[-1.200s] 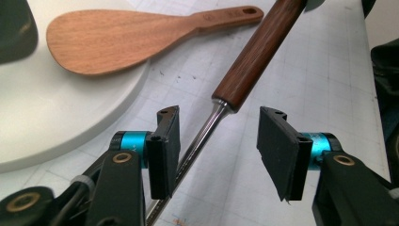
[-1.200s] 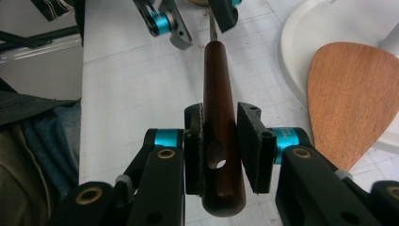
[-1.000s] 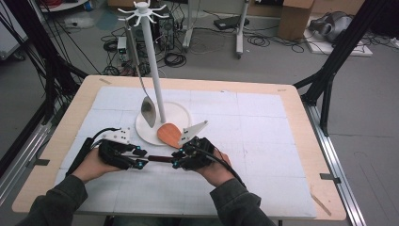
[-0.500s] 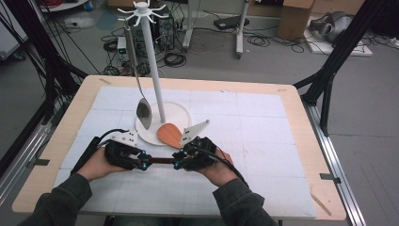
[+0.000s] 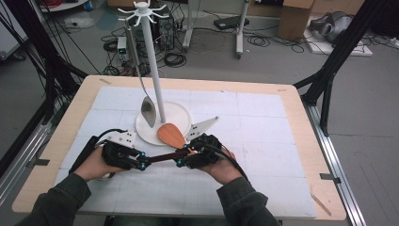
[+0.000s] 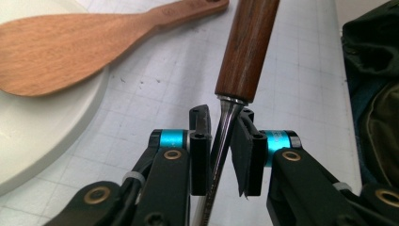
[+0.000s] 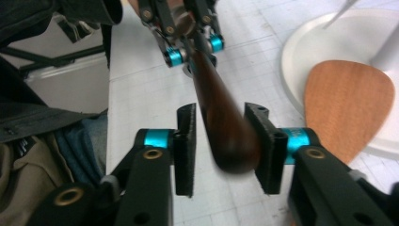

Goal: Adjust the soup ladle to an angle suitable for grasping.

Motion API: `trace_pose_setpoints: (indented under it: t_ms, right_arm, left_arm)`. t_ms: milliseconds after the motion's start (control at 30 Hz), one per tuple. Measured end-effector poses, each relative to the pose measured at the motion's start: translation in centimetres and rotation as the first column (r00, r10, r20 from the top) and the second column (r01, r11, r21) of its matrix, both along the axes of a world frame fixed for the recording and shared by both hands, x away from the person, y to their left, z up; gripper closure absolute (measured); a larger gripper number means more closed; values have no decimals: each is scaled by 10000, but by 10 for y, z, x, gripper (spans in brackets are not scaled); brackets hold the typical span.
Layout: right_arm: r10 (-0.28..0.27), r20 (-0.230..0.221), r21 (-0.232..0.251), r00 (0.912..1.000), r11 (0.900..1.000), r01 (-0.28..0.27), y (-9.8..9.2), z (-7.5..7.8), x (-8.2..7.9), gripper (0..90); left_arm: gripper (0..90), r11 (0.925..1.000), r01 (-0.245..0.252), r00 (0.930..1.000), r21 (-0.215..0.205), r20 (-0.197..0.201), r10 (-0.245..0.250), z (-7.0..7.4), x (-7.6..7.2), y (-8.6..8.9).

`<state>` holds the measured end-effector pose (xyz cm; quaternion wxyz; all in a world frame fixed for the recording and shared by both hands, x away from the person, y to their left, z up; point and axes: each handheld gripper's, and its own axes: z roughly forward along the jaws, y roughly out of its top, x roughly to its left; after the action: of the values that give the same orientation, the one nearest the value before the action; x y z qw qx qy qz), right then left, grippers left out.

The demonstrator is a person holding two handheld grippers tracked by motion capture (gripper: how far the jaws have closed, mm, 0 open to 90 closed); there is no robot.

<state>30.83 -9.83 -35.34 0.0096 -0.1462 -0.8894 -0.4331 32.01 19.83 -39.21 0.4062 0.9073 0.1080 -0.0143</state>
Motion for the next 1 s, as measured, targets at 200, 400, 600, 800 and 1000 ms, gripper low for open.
trace_pose_setpoints:
  t_ms: [200, 400, 600, 800, 1000]
  right_arm:
    - [-407, -203, 377, 9990, 9984, 415, -6, 0, 1, 564]
    - [-527, -103, 823, 9986, 9952, 534, -6, 3, 1, 530]
    - [-716, -13, 1245, 9974, 9897, 712, -3, 9, 1, 497]
    - [-983, 135, 1594, 9951, 9826, 949, 1, 19, 2, 443]
    - [-1036, 350, 2048, 9940, 9742, 943, 3, 29, 0, 419]
  left_arm:
    - [805, 9997, -14, 10000, -253, 12, 15, 4, 0, 2]
    - [833, 9965, -122, 9999, -823, 104, 131, 12, -1, 3]
    - [835, 9901, -242, 9995, -1379, 157, 266, 21, -2, 1]
    - [836, 9818, -242, 9989, -1882, 344, 313, 31, -1, -5]
    - [837, 9716, -254, 9987, -2353, 366, 350, 39, 0, -12]
